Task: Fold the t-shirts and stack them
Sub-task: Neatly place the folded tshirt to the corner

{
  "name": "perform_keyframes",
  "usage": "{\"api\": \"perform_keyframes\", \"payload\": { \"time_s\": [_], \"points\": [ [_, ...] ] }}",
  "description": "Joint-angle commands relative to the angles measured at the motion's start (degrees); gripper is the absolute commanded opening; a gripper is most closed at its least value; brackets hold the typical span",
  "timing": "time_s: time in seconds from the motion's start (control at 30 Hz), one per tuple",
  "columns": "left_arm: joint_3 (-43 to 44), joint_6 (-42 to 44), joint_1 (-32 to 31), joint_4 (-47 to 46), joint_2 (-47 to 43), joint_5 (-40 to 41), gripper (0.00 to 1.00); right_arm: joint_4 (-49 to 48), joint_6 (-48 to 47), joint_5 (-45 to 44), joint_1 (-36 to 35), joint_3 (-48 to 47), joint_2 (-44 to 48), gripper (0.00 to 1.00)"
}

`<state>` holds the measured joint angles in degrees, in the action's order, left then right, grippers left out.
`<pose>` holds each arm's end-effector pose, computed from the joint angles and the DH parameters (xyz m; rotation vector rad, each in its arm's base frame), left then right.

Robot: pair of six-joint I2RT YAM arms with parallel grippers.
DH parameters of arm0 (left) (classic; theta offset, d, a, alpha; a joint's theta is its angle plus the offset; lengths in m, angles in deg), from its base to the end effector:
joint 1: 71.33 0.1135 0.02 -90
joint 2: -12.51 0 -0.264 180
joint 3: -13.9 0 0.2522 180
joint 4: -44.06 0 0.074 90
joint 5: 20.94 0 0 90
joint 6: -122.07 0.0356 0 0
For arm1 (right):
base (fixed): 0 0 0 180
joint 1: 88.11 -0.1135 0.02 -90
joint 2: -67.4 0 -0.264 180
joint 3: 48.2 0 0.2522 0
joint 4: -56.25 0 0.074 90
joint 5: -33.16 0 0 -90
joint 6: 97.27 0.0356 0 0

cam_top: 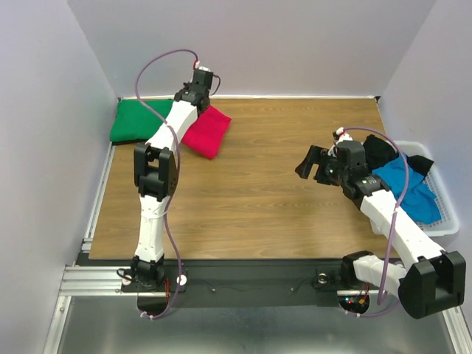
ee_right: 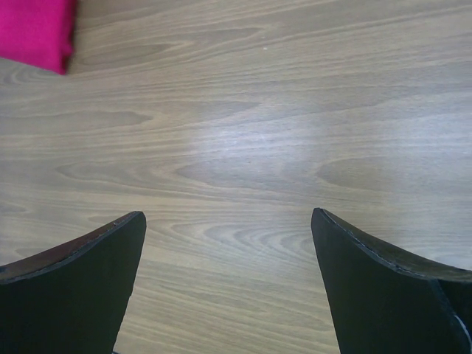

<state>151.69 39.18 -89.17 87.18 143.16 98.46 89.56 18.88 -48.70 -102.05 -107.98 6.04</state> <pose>0.5072 -0.1449 0.2834 0.1814 2.1339 0.4533 0.2270 0.0615 0.2758 0.1545 2.2210 0.5466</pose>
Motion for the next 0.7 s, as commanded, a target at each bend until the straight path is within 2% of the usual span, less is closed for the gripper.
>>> {"api": "perform_keyframes", "payload": {
  "time_s": [0.0,0.43,0.67],
  "points": [
    [6.31,7.99,1.41,-1.41,-2.42,8.82,0.00,-1.36,-1.72,-4.10,-0.30,0.40,-0.95,1.00],
    [10.17,18.02,4.48,-10.21,-3.03,12.16,0.00,-1.36,-1.89,-6.82,-0.30,0.40,-3.15,1.00],
    [11.59,19.08,4.84,-10.38,-5.32,8.91,0.00,-1.36,-2.42,-7.79,-0.30,0.58,-3.50,1.00]
  ]
}}
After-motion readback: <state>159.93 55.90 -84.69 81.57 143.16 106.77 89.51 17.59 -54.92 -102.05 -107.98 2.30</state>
